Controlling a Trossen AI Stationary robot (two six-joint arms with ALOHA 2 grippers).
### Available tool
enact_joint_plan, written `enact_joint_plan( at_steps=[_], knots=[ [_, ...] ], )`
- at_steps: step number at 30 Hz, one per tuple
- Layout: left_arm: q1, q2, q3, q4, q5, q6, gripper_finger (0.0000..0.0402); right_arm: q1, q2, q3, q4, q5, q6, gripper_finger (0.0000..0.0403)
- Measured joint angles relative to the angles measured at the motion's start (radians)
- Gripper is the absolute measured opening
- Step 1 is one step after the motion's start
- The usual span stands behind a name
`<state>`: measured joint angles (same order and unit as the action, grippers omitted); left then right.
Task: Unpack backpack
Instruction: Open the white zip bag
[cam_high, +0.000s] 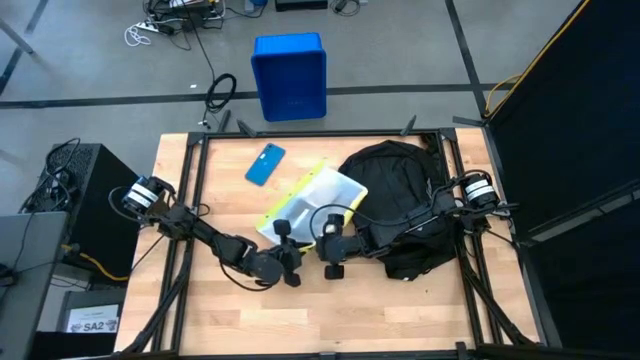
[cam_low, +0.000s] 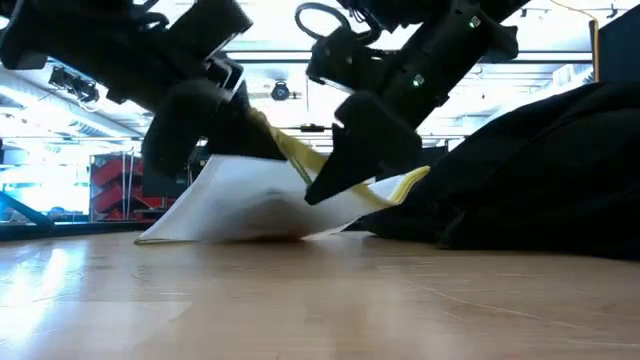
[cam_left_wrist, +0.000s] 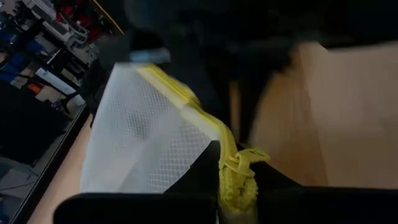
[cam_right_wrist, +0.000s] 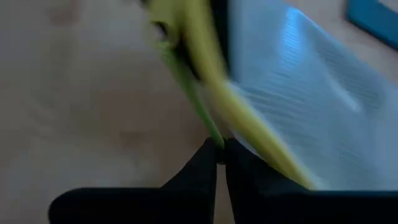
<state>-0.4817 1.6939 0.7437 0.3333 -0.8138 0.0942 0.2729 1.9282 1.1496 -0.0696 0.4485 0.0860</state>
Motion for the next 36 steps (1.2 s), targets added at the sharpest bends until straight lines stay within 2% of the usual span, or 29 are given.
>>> enact_joint_plan(
  at_steps=[3,14,19,27,32,36],
  knots=[
    [-0.019,0.000,0.000,-0.113,0.001,-0.005,0.0000,0.001,0.000,0.000,-0.061,0.039,0.025,0.0001],
    [-0.088,0.000,0.000,-0.460,0.002,-0.209,0.0000,-0.026,0.000,0.000,-0.265,0.145,0.108,0.0000],
    [-0.130,-0.015,0.000,-0.692,0.000,-0.435,0.0000,-0.040,0.000,0.000,-0.372,0.205,0.166,0.0000],
    [-0.224,-0.050,0.000,-1.003,0.099,-0.826,0.0000,-0.066,-0.001,0.001,-0.536,0.283,0.263,0.0000],
    [-0.279,-0.057,-0.001,-1.116,0.212,-1.030,0.0000,-0.089,-0.001,0.001,-0.642,0.316,0.336,0.0000],
    [-0.295,-0.056,-0.001,-1.140,0.215,-1.097,0.0000,-0.099,-0.001,0.002,-0.623,0.298,0.321,0.0000]
  ],
)
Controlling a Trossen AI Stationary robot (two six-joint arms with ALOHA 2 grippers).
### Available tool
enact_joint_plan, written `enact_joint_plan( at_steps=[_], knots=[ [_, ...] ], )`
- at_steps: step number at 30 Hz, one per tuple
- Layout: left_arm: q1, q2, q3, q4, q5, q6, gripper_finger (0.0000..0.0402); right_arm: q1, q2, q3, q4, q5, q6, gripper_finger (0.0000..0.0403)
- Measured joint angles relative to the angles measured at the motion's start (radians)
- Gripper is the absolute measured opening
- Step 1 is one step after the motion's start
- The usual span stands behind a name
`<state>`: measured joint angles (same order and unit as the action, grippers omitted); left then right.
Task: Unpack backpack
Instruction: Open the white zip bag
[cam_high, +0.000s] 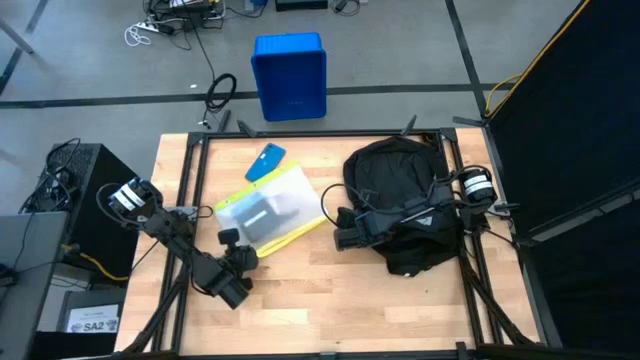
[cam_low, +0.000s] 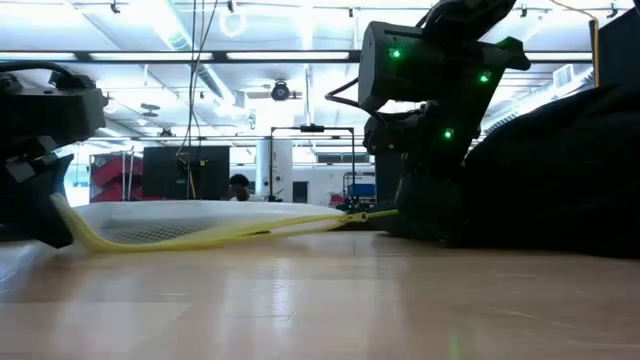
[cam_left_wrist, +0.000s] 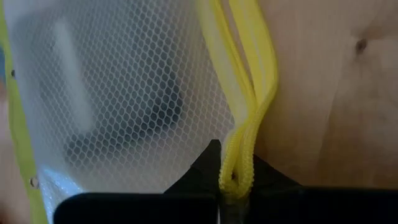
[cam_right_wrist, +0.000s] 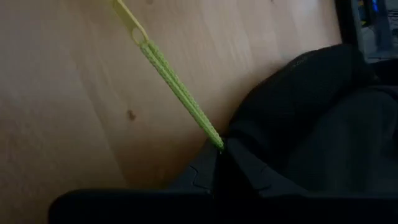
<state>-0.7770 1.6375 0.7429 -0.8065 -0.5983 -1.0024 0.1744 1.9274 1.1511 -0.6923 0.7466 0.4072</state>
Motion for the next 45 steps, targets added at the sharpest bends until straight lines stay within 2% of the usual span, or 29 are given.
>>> enact_joint_plan(
  at_steps=[5,13,17,21,24,28,32,38,45],
  knots=[
    [-0.002,0.000,-0.001,0.033,0.002,0.000,0.0000,0.004,0.000,-0.001,0.067,-0.072,-0.115,0.0021],
    [-0.002,0.001,-0.001,0.062,-0.011,0.000,0.0000,0.070,0.000,0.055,0.099,-0.071,-0.253,0.0109],
    [-0.002,0.002,-0.001,0.096,-0.039,0.002,0.0000,0.092,0.000,0.058,0.309,-0.071,-0.412,0.0150],
    [-0.002,0.002,-0.001,0.140,-0.053,0.002,0.0000,0.100,0.000,0.043,0.563,-0.158,-0.559,0.0178],
    [-0.002,0.002,-0.001,0.207,-0.067,0.014,0.0000,0.090,0.001,0.027,0.668,-0.178,-0.630,0.0195],
    [-0.002,0.002,-0.001,0.344,-0.089,0.123,0.0000,0.062,0.001,0.002,0.721,-0.186,-0.700,0.0213],
    [-0.002,0.002,-0.001,0.450,-0.105,0.215,0.0000,0.030,0.001,-0.035,0.762,-0.251,-0.738,0.0227],
    [-0.002,0.002,-0.001,0.514,-0.126,0.289,0.0000,0.003,0.001,-0.070,0.783,-0.271,-0.768,0.0242],
    [-0.001,0.002,-0.001,0.568,-0.152,0.384,0.0000,-0.003,0.002,-0.109,0.898,-0.298,-0.779,0.0243]
  ],
)
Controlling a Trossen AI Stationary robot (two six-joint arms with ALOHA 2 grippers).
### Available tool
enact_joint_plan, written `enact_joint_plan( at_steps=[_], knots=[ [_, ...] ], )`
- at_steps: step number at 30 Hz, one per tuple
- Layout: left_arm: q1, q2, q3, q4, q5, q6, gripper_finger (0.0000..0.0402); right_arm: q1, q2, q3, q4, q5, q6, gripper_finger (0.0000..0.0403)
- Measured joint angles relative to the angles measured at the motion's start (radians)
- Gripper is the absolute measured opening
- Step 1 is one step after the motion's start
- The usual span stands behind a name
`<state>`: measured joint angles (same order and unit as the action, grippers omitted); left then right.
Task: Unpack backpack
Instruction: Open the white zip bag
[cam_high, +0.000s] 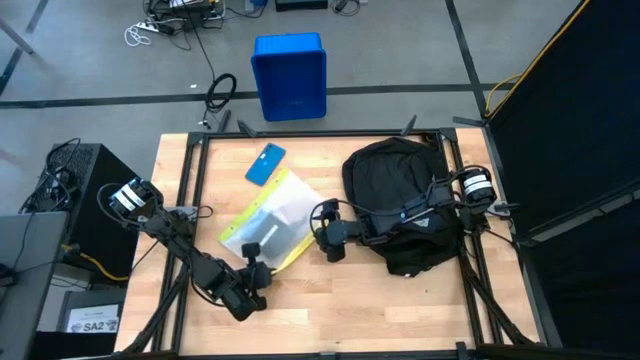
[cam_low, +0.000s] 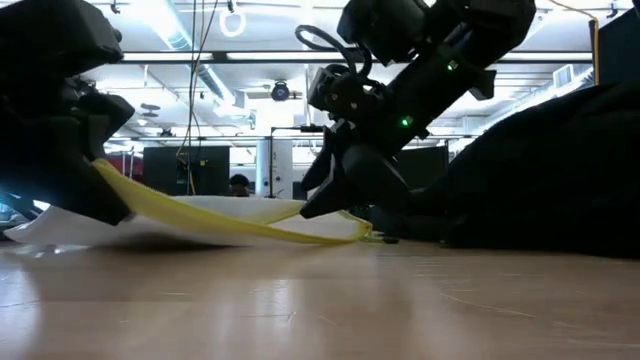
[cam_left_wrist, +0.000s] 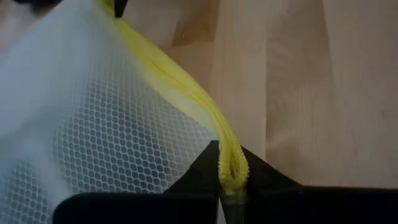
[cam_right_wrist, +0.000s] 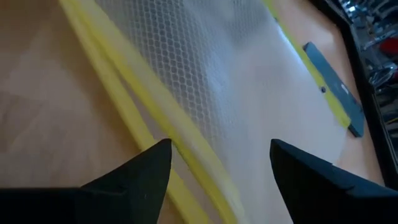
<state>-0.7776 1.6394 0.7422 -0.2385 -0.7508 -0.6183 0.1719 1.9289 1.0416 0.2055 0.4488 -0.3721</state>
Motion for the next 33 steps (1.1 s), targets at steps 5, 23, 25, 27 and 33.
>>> enact_joint_plan(
  at_steps=[5,23,25,27,33],
  knots=[
    [0.006,0.000,0.000,0.063,-0.002,0.085,0.0000,-0.004,0.000,0.000,0.016,0.001,0.000,0.0224],
    [0.018,0.000,0.000,0.213,0.062,0.199,0.0000,-0.062,0.000,0.001,-0.004,-0.077,0.065,0.0049],
    [0.016,0.000,0.000,0.193,0.067,0.199,0.0000,-0.062,0.000,0.001,-0.022,-0.079,0.073,0.0014],
    [0.006,0.000,0.000,0.148,0.065,0.186,0.0000,-0.056,0.000,0.001,-0.039,-0.085,0.122,0.0010],
    [-0.045,0.000,0.000,-0.035,-0.046,0.072,0.0000,-0.015,0.000,0.002,-0.122,-0.107,0.240,0.0002]
  ],
)
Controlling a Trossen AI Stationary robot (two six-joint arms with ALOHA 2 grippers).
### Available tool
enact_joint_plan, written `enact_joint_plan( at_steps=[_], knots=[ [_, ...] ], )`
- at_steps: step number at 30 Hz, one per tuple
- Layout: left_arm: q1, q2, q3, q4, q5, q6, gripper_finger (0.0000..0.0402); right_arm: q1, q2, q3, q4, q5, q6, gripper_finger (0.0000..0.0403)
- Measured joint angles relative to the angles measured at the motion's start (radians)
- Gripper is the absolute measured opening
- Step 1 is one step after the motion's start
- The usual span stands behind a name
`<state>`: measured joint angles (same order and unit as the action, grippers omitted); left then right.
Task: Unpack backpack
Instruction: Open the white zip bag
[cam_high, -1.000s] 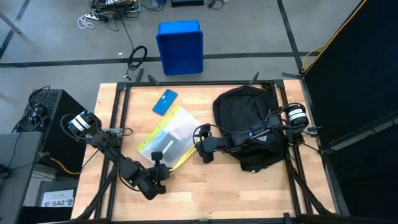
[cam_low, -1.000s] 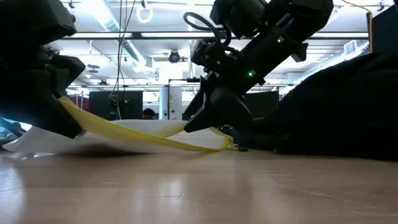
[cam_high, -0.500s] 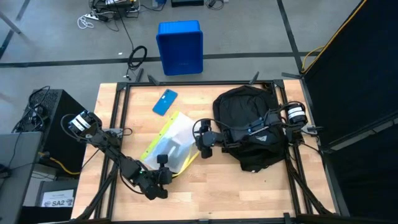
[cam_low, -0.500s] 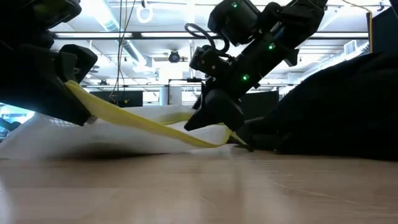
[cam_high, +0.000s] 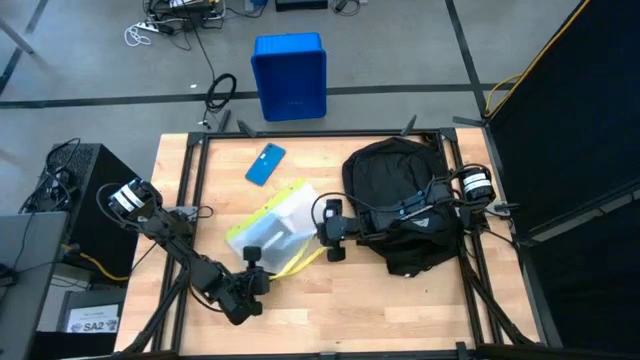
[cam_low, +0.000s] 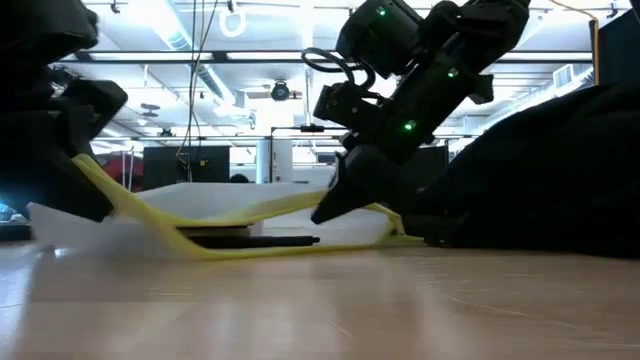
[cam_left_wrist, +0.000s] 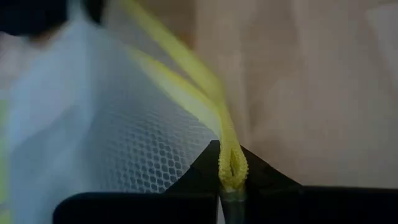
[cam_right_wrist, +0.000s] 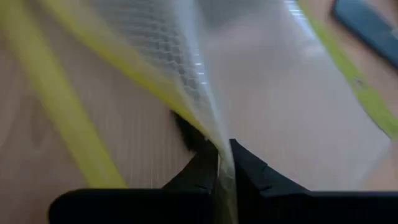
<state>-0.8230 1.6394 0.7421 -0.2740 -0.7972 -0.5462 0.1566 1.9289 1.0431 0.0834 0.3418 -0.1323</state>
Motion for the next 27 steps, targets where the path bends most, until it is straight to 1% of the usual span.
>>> enact_joint_plan(
  at_steps=[4,7,10,16,18,21,23,25,27],
  knots=[
    [-0.029,-0.012,-0.030,-0.016,-0.082,-0.013,0.0000,0.022,0.000,0.000,-0.037,-0.002,0.065,0.0001],
    [-0.034,-0.044,-0.087,0.048,-0.095,-0.017,0.0000,0.037,0.000,0.000,-0.042,-0.004,0.099,0.0001],
    [-0.033,-0.097,-0.186,0.234,-0.054,0.021,0.0000,0.047,0.000,0.000,-0.039,-0.005,0.141,0.0001],
    [-0.020,-0.186,-0.412,0.740,-0.048,0.204,0.0000,0.046,0.000,0.000,-0.035,-0.006,0.227,0.0000],
    [-0.015,-0.196,-0.465,0.870,-0.066,0.250,0.0000,0.046,0.000,0.000,-0.024,-0.005,0.265,0.0000],
    [-0.007,-0.203,-0.503,0.965,-0.190,0.299,0.0000,0.046,0.000,0.000,0.020,-0.042,0.321,0.0001],
    [-0.006,-0.202,-0.507,1.003,-0.244,0.335,0.0000,0.045,0.000,0.000,0.049,-0.083,0.336,0.0001],
    [-0.006,-0.202,-0.506,1.055,-0.256,0.372,0.0001,0.045,0.000,0.000,0.073,-0.109,0.339,0.0001],
    [-0.007,-0.202,-0.506,1.113,-0.255,0.418,0.0004,0.045,0.000,0.001,0.088,-0.114,0.337,0.0003]
  ],
)
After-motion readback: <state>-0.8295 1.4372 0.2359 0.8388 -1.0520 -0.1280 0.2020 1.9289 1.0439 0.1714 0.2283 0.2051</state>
